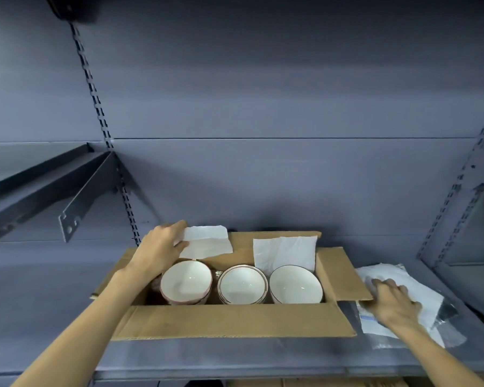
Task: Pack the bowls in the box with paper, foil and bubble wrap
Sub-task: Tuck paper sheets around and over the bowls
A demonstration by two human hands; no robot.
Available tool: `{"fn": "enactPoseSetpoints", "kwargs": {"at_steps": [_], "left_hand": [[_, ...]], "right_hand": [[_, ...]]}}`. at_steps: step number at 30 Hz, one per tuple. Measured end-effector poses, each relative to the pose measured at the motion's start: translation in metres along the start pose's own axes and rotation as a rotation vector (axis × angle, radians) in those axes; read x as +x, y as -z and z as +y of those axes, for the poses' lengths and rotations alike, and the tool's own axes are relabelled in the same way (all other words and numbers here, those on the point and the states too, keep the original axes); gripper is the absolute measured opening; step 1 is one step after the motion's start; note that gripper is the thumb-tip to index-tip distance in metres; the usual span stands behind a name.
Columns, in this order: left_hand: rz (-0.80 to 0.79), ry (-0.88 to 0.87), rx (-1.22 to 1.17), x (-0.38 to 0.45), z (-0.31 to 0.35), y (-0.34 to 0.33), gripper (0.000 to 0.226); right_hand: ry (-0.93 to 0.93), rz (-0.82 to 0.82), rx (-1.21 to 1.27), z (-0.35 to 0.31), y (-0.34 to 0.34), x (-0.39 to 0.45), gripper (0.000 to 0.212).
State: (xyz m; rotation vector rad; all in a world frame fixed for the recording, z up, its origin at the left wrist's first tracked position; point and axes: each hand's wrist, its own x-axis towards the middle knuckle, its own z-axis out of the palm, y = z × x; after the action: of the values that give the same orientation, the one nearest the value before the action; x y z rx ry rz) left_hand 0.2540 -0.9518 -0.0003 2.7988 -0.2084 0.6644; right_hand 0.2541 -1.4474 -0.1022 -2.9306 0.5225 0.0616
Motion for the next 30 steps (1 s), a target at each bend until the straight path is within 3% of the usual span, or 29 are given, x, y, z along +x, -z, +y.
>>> {"fn": "enactPoseSetpoints", "kwargs": {"at_steps": [5, 10, 19, 26, 30], "left_hand": [[-0.008, 0.049, 0.010, -0.007, -0.011, -0.009, 0.020], [-0.022, 0.105, 0.035, -0.009, -0.016, -0.018, 0.019], [-0.130, 0.189, 0.130, -0.011, -0.021, -0.038, 0.018], [-0.158, 0.210, 0.090, -0.014, -0.022, -0.049, 0.020], [-0.173, 0.219, 0.061, -0.015, -0.011, -0.050, 0.018]], "right_hand": [[0.019, 0.059, 0.065, 0.002, 0.002, 0.000, 0.012], [0.032, 0.044, -0.043, 0.005, -0.009, 0.006, 0.037], [0.034, 0.101, 0.109, 0.004, -0.014, 0.002, 0.018], [0.045, 0.131, -0.089, 0.005, -0.020, -0.008, 0.037], [0.053, 0.139, -0.052, 0.003, -0.016, -0.010, 0.032]]}}
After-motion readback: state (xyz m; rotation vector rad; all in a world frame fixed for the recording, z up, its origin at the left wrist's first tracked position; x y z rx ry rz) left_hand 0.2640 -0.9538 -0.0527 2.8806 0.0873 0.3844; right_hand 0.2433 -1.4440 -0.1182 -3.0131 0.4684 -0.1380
